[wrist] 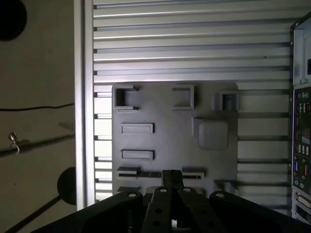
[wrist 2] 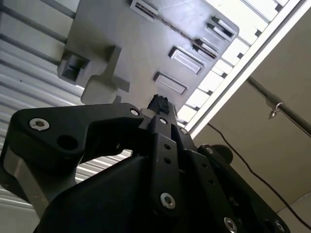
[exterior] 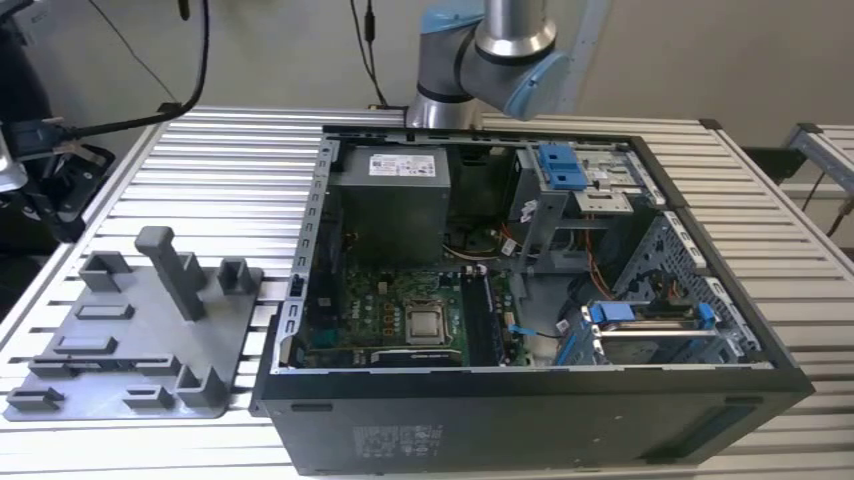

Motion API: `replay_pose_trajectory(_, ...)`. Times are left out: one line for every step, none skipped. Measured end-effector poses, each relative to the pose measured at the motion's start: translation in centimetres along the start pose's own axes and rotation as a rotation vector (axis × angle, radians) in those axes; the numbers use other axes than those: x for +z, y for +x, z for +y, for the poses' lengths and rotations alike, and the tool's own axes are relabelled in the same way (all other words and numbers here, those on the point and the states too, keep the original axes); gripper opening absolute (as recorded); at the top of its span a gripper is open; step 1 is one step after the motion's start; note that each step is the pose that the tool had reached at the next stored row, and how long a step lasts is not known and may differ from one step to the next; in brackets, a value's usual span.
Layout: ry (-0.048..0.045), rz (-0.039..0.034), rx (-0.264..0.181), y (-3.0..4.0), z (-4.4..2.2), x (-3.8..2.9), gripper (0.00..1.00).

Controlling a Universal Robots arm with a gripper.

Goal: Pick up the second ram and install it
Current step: 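Reach for the second ram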

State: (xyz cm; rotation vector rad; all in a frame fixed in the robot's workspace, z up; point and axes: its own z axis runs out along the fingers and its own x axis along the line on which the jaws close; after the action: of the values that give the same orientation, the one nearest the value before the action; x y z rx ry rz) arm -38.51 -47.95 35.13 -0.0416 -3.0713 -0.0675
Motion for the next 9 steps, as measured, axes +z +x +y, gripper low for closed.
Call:
replay_pose_trajectory(-0.0001, 0.0, 0.0, -0.01, -0.07, 0.06, 0.11)
replay_pose_trajectory(0.0, 0.0, 0.0, -0.01, -0.15, 0.12, 0.11)
replay_pose_trajectory(-0.0001, 0.0, 0.0, -0.02, -0.23, 0.18, 0.11)
replay_pose_trajectory(-0.0001, -0.0001, 0.0, -0.03, -0.28, 0.23, 0.11)
replay_pose_trajectory(-0.0002, -0.0002, 0.0, -0.02, -0.32, 0.28, 0.11)
replay_pose_trajectory(-0.0001, -0.0001, 0.0, -0.02, -0.33, 0.31, 0.11)
replay_pose_trajectory(0.0001, 0.0001, 0.0, -0.02, -0.34, 0.33, 0.11)
replay_pose_trajectory(0.0001, 0.0002, 0.0, -0.03, -0.35, 0.35, 0.11)
replay_pose_trajectory(0.0001, 0.0001, 0.0, -0.03, -0.36, 0.37, 0.11)
